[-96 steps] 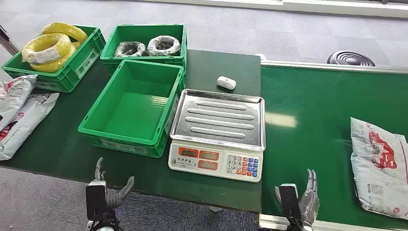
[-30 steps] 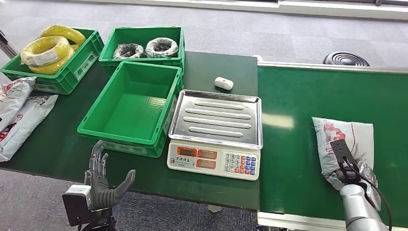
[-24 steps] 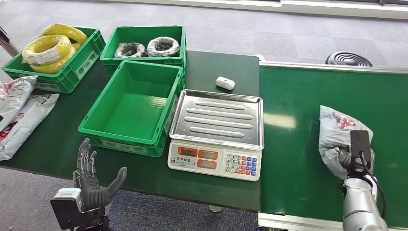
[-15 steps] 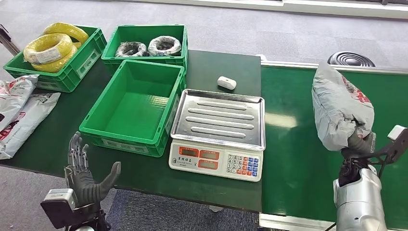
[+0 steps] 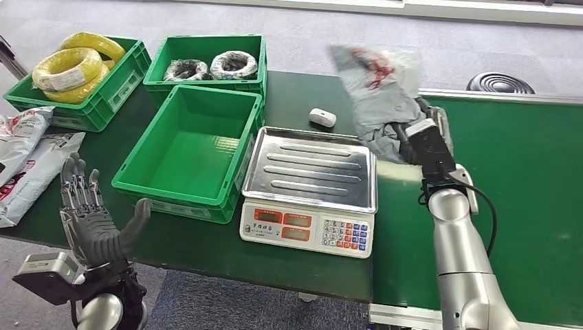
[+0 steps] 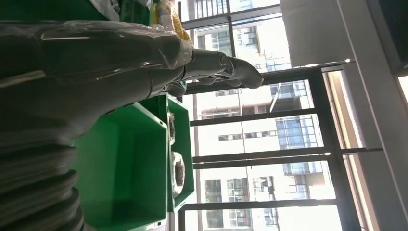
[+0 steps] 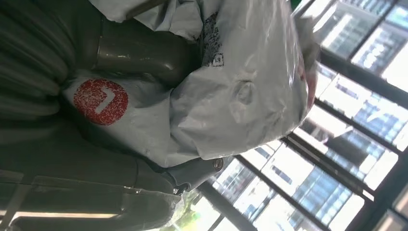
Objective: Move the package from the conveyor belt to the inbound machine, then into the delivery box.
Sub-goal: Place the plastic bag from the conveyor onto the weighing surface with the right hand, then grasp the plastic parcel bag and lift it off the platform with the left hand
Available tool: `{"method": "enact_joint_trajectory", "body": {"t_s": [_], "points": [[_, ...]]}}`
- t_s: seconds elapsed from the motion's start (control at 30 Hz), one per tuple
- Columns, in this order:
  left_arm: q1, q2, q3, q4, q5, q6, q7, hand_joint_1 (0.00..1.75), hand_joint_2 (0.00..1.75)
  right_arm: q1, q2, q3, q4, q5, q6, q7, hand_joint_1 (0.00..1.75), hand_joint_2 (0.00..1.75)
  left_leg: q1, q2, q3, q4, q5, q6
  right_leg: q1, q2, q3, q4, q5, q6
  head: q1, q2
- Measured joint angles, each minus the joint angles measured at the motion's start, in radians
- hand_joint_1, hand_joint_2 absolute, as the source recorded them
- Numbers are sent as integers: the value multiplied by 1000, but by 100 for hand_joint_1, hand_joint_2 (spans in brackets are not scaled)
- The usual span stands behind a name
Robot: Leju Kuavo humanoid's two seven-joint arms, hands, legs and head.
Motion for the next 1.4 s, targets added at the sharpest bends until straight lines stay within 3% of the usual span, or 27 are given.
{"method": "enact_joint_trajectory", "body": {"t_s": [0.1,0.27,0.43,0.47,0.57,0.6,0.77,1.0,1.13,1.27,1.4], "points": [[-16,1,4,4,-5,-3,2,0,175,-13,3,91,31,64,30,40,175,175,0,-6,-3,0,1,0,0,-5,0,0,0,0,0,0],[-31,5,17,5,-10,-1,19,0,175,-67,6,205,159,212,67,190,175,175,-1,-6,-4,0,1,1,-1,-6,-1,0,0,0,0,0],[-33,9,27,5,-13,-1,29,0,175,-109,8,265,275,294,77,247,175,175,-1,-5,-3,0,1,1,-1,-5,-1,0,0,0,0,0],[-32,10,29,5,-14,-1,30,0,175,-115,7,274,292,310,82,260,166,175,-1,-5,-3,0,1,1,-1,-5,-1,0,0,0,0,0],[-28,10,36,4,-21,-1,34,0,175,-130,3,303,335,368,86,310,35,175,-1,-5,-3,0,1,1,-1,-5,-1,0,0,0,0,0],[-24,10,40,1,-24,-1,36,0,175,-133,1,311,344,387,80,331,0,175,-1,-5,-2,0,1,1,-1,-5,-1,0,0,0,0,0],[-7,9,54,-23,-42,1,51,0,175,-145,-11,330,364,425,41,387,0,175,-1,-5,-2,0,1,1,-1,-5,-1,0,0,0,0,0],[6,17,49,-46,-113,-36,79,0,175,-146,-40,306,337,383,11,340,0,175,-1,-5,-2,1,1,1,-1,-5,-1,0,0,0,0,0],[6,31,-8,-46,-209,-47,77,0,175,-119,-54,257,279,345,-31,287,0,175,-1,-6,-3,1,1,1,-1,-5,-2,0,0,0,0,0],[-50,40,-83,-41,-270,-47,123,0,175,-96,-56,206,235,318,-71,224,0,175,-1,-5,-4,1,1,1,-1,-5,-2,0,1,0,0,0],[-85,45,-123,-33,-275,-47,138,0,175,-79,-56,178,210,315,-77,215,0,175,-1,-5,-3,1,1,1,-1,-5,-2,0,1,1,0,0]]}}
